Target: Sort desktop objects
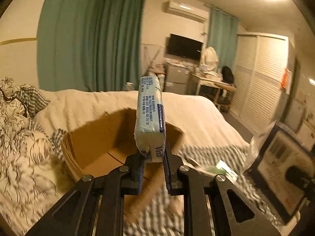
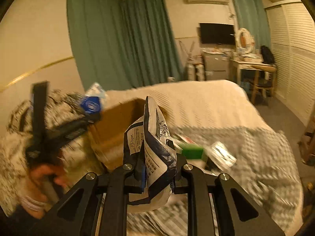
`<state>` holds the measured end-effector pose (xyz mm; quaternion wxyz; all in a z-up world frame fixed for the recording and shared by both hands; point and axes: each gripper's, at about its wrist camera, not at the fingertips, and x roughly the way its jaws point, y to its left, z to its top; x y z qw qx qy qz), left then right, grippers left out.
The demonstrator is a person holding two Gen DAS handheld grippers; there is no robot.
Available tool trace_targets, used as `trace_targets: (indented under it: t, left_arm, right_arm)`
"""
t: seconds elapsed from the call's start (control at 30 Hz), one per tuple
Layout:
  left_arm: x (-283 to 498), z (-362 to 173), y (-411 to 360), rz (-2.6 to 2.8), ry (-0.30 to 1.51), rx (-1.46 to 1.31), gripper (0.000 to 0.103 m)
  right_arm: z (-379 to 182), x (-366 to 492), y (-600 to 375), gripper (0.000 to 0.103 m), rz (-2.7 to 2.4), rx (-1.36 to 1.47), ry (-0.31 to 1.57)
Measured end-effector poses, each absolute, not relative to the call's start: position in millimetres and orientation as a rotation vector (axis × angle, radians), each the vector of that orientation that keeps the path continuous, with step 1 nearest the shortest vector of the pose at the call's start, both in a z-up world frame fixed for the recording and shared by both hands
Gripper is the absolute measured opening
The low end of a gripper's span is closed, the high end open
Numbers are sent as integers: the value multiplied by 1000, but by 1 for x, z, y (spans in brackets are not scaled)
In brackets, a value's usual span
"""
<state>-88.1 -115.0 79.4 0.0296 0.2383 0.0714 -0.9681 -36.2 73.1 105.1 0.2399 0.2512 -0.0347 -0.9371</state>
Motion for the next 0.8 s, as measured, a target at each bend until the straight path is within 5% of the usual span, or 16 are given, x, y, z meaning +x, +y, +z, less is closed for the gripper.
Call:
trace_targets:
  t: [0.4, 0.47, 0.53, 0.57, 0.6, 0.8]
  left_arm:
    - [-137, 24, -198, -2895, 203, 713, 17]
    - [-136, 20, -201, -2903, 203, 717, 20]
    - [-137, 20, -203, -2903, 210, 706, 39]
    - [-136, 22, -204, -2895, 202, 691, 74]
    - [-134, 24, -202, -2861, 181, 667, 103]
    - [-101, 57, -178, -2873, 84, 568, 103]
  right_arm:
    - [65, -180, -61, 17, -2428, 688, -175]
    - [59, -193, -73, 23, -2457, 702, -179]
    - [57, -197, -78, 55, -2483, 712, -189]
    - [58, -195, -76, 71, -2498, 698, -199]
    - [61, -190, -71, 72, -2513, 677, -200]
    - [99, -138, -30, 72, -2613, 675, -63]
